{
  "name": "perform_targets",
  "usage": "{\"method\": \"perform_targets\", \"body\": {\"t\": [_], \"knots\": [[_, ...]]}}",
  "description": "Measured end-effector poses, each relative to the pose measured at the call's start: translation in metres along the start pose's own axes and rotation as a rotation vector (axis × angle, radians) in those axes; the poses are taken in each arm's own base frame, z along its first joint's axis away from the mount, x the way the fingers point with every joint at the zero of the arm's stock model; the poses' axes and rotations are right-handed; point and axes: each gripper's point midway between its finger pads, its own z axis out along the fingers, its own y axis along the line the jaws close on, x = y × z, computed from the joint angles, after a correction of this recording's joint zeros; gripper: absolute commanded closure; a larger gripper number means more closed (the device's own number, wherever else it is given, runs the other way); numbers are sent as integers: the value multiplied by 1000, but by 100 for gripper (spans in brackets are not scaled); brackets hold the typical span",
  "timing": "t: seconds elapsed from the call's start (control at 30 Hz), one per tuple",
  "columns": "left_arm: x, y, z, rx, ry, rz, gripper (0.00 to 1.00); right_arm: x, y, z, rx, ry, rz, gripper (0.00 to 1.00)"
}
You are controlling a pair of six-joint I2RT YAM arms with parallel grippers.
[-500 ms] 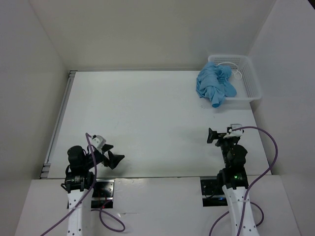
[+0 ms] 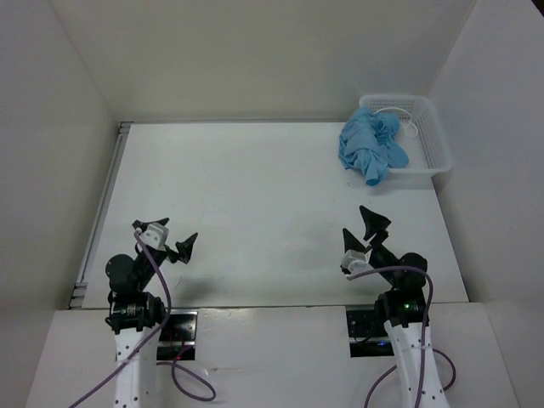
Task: Fold and stack the shorts
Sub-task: Grab the shorts from the pile
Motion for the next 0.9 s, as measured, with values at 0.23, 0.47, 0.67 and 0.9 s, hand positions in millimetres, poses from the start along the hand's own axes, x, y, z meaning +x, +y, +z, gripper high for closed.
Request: {"method": "perform_targets", "body": {"t": [0.23,0.47,0.67,0.9], "knots": [[-94,46,18,-151,-9,15,0,-54,-64,18,40,-157,-50,0],[-104,142,135,-220,285,-137,0,-61,-214,125,111,-7,425,0],[-31,105,153,-145,629,-244,0,33,-194,187,145,373,919,0],[-3,89,167,-84,791,-293,0,175,-128,163,319,822,1358,23]]}}
